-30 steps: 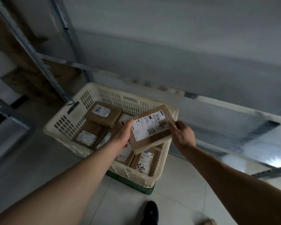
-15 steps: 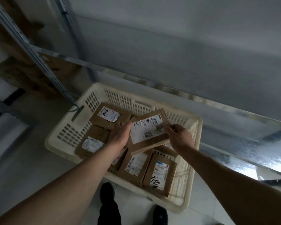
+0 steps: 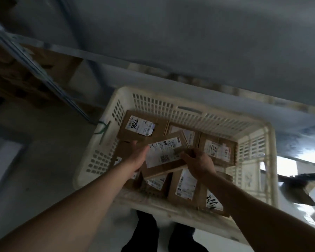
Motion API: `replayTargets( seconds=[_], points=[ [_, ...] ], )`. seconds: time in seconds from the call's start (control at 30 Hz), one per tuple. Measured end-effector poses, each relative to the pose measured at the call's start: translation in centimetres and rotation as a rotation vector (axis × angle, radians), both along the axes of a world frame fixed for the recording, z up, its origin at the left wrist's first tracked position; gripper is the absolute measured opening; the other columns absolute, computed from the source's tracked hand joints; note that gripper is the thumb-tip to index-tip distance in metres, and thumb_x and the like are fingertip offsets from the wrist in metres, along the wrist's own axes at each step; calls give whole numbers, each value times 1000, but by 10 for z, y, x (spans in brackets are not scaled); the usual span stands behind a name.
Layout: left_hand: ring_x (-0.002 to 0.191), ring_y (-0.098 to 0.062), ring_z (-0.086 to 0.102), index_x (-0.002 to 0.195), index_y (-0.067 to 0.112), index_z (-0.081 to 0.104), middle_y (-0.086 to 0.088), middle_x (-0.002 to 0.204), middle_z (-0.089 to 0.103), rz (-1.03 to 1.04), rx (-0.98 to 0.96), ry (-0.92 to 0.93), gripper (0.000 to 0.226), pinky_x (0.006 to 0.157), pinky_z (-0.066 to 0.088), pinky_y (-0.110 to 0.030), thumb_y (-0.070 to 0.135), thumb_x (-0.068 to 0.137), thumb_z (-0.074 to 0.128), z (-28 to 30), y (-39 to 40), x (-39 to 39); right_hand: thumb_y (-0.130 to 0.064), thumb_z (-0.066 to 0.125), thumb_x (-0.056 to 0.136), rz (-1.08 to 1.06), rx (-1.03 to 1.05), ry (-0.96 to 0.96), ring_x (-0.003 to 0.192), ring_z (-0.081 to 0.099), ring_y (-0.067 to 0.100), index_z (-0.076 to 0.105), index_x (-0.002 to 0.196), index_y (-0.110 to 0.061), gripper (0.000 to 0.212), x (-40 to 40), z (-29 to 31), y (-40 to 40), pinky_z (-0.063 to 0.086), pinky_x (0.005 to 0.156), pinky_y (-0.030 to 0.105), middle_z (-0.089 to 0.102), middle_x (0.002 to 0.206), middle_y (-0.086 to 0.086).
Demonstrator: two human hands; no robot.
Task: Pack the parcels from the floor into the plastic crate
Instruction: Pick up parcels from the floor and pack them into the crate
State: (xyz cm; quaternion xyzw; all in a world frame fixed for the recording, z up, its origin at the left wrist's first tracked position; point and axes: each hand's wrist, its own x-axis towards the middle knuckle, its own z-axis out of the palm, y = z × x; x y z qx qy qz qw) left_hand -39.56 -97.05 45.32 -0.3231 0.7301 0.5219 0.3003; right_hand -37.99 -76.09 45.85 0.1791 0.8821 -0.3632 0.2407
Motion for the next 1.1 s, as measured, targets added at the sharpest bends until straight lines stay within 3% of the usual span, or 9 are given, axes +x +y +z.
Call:
replayTargets(
  seconds=[0.17, 0.23, 0.37, 0.43, 0.53, 0.63, 0.73, 0.87, 1.1],
  points=[
    [101, -27, 57, 140, 19, 38, -11, 125, 54, -32, -88, -93, 67, 77, 54, -39, 42, 80, 57, -18, -37, 1, -48, 58, 94, 17, 19, -75, 87, 61, 19, 61, 106, -27, 24, -5, -18, -38, 47, 70, 31, 63, 92, -5],
    [100, -30, 59, 135, 15, 42, -13, 120, 57, -18, -97, -138, 71, 80, 56, -42, 41, 71, 57, -24, -50, 2, -47, 60, 92, 19, 26, -99, 85, 61, 18, 62, 108, -27, 26, -10, -25, -52, 45, 66, 30, 64, 91, -6],
    [106, -29, 57, 136, 12, 44, -12, 126, 56, -18, -111, -227, 58, 62, 48, -30, 34, 85, 61, -40, -75, 1, -43, 59, 93, 83, 40, -135, 81, 58, 15, 60, 109, -30, 22, -20, -43, -79, 50, 72, 31, 61, 89, -7],
    [99, -28, 61, 115, 12, 59, -10, 112, 64, -17, -121, -246, 40, 65, 53, -33, 33, 81, 64, -47, -86, 3, -44, 58, 92, 109, 40, -140, 77, 57, 11, 62, 108, -30, 21, -25, -51, -93, 48, 69, 29, 60, 85, -11],
    [88, -30, 68, 103, 9, 69, -12, 97, 70, -4, -80, -281, 43, 76, 60, -45, 32, 67, 65, -63, -103, 6, -38, 58, 93, 161, -5, -148, 75, 58, 8, 62, 114, -35, 22, -34, -63, -115, 46, 64, 26, 59, 84, -14],
    [84, -25, 66, 93, 9, 65, -10, 92, 67, -135, -191, -267, 23, 72, 56, -32, 30, 86, 61, -63, -113, 11, -30, 62, 92, 194, -112, -174, 74, 63, 11, 56, 122, -35, 31, -39, -73, -137, 51, 59, 26, 64, 88, -8],
    [85, -22, 62, 101, 15, 63, -8, 98, 65, -233, -253, -228, 17, 73, 51, -28, 25, 91, 56, -74, -117, 12, -29, 66, 88, 148, -136, -195, 91, 64, 20, 49, 126, -34, 42, -36, -84, -158, 57, 76, 37, 63, 101, -5],
    [93, -22, 61, 120, 16, 62, -9, 118, 66, -273, -306, -175, 34, 73, 46, -26, 29, 90, 56, -78, -110, 9, -27, 69, 84, 65, -181, -325, 90, 67, 23, 49, 121, -25, 42, -26, -101, -172, 59, 74, 39, 69, 105, 3],
    [101, -29, 64, 111, 14, 65, -7, 110, 68, -341, -386, -118, 30, 81, 52, -33, 26, 85, 54, -79, -102, -1, -8, 64, 86, -11, -348, -440, 81, 62, 12, 50, 134, -21, 52, -23, -112, -179, 60, 80, 42, 64, 96, -3]
  ],
)
